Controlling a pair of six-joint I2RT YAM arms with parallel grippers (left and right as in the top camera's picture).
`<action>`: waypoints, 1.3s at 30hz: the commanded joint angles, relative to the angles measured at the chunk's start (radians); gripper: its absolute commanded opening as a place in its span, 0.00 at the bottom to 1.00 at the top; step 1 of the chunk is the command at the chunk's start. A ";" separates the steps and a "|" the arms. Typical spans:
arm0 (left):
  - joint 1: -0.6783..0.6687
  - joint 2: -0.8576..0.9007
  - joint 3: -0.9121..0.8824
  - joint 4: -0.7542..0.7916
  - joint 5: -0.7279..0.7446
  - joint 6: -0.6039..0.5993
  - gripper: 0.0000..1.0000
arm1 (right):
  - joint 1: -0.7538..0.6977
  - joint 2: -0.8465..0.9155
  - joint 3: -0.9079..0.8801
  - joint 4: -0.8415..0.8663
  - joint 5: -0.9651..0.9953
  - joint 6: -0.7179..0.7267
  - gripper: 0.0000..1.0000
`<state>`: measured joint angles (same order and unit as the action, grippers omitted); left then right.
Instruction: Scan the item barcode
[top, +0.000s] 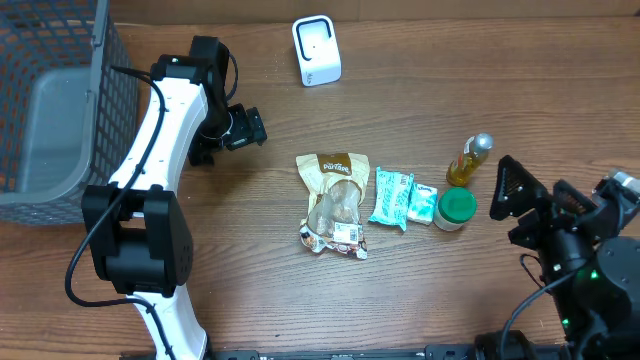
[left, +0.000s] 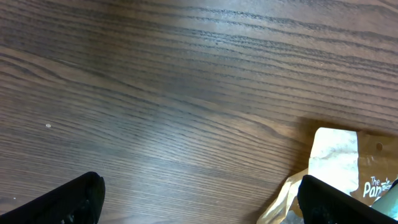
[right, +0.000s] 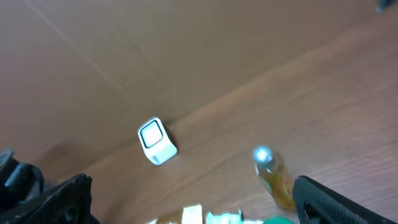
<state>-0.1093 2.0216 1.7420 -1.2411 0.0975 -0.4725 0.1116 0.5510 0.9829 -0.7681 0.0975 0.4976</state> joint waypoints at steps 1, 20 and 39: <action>0.002 -0.033 0.020 0.001 -0.004 -0.003 1.00 | 0.000 -0.042 -0.077 0.089 -0.043 0.001 1.00; 0.002 -0.033 0.020 0.001 -0.004 -0.003 1.00 | 0.001 -0.246 -0.505 0.829 -0.100 0.011 1.00; 0.002 -0.033 0.020 0.000 -0.004 -0.003 1.00 | 0.000 -0.365 -0.672 0.999 -0.100 -0.008 1.00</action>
<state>-0.1093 2.0216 1.7416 -1.2407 0.0971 -0.4725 0.1116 0.2340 0.3439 0.2256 0.0032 0.4969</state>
